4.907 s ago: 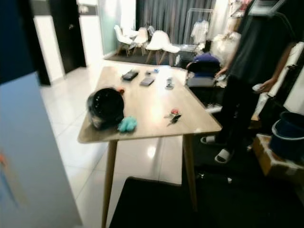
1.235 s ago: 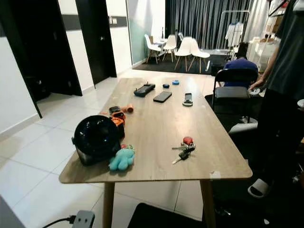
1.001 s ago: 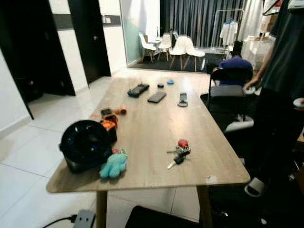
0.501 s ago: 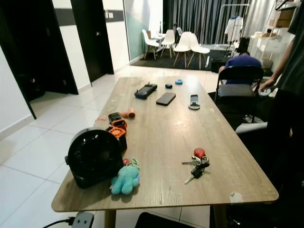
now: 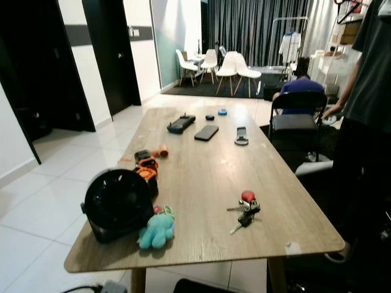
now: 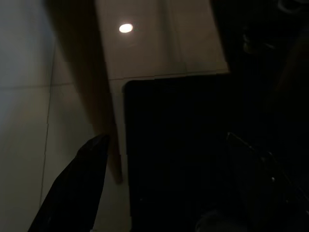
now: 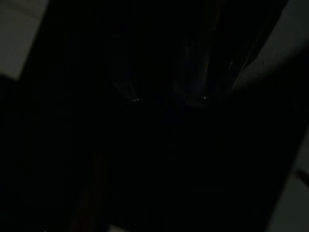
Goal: Hang keys on a hook
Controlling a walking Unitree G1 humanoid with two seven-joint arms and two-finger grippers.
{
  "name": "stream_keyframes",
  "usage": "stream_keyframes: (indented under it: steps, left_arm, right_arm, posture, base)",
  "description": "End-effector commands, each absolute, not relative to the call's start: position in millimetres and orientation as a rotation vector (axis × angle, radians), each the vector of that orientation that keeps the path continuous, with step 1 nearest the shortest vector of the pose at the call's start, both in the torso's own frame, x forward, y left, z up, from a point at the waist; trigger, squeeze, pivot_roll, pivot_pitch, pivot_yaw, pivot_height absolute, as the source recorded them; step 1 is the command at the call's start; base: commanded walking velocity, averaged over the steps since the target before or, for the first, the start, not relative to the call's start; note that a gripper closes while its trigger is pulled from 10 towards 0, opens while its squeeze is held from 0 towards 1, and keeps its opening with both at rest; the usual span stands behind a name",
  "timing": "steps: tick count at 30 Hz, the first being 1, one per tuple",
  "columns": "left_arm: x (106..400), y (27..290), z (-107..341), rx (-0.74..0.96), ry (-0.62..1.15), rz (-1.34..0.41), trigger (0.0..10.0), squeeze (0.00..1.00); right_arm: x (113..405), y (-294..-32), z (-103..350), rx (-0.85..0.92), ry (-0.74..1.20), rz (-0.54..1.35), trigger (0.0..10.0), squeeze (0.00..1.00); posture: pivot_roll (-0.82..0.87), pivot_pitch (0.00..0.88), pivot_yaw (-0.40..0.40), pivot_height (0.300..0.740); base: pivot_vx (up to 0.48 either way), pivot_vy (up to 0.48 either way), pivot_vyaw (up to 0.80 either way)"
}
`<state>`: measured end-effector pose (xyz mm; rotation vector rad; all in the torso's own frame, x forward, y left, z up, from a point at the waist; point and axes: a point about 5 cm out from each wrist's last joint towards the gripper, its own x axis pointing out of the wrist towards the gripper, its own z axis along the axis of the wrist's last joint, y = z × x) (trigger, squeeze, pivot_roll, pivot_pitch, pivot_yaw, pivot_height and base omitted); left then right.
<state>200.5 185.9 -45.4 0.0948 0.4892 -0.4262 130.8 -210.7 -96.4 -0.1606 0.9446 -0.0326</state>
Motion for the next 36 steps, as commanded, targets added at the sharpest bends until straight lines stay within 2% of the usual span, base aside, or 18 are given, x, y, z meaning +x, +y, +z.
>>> stream_keyframes:
  steps: [1, 9, 13, 17, 26, 28, 36]
  left_arm:
    - [201, 192, -38, 0.131, 0.44, -0.49, 10.0, 0.0]
    - [191, 200, -12, 0.117, 0.285, -0.667, 10.0, 0.0]
    - [184, 195, -1, 0.127, 0.242, -0.809, 10.0, 0.0]
    - [184, 192, 12, 0.104, 0.206, -0.88, 10.0, 0.0]
    - [203, 175, 61, 0.009, 0.061, -0.957, 10.0, 0.0]
    - [214, 160, 78, -0.015, 0.021, -0.976, 10.0, 0.0]
    - [225, 141, 99, -0.069, -0.004, -0.994, 10.0, 0.0]
  right_arm:
    - [129, -216, -96, -0.149, 0.936, -0.063, 10.0, 0.0]
    - [110, -242, -94, -0.163, 0.955, -0.128, 10.0, 0.0]
    - [112, -244, -93, -0.172, 0.953, -0.124, 10.0, 0.0]
    - [120, -242, -92, -0.175, 0.936, -0.112, 10.0, 0.0]
    - [129, -237, -90, -0.176, 0.916, -0.088, 10.0, 0.0]
    - [131, -236, -90, -0.18, 0.918, -0.077, 10.0, 0.0]
    - [135, -233, -89, -0.177, 0.909, -0.072, 10.0, 0.0]
  posture:
    - [0.04, 0.032, 0.041, 0.74]
    - [0.04, 0.046, 0.031, 0.74]
    - [0.04, 0.046, 0.028, 0.74]
    - [0.04, 0.047, 0.026, 0.74]
    - [0.05, 0.049, 0.018, 0.74]
    - [0.05, 0.05, 0.016, 0.74]
    - [0.04, 0.051, 0.018, 0.74]
  base:
    - [0.0, 0.0, 0.0]
    - [0.0, 0.0, 0.0]
    - [0.0, 0.0, 0.0]
    - [0.0, 0.0, 0.0]
    - [0.0, 0.0, 0.0]
    - [0.0, 0.0, 0.0]
    - [0.0, 0.0, 0.0]
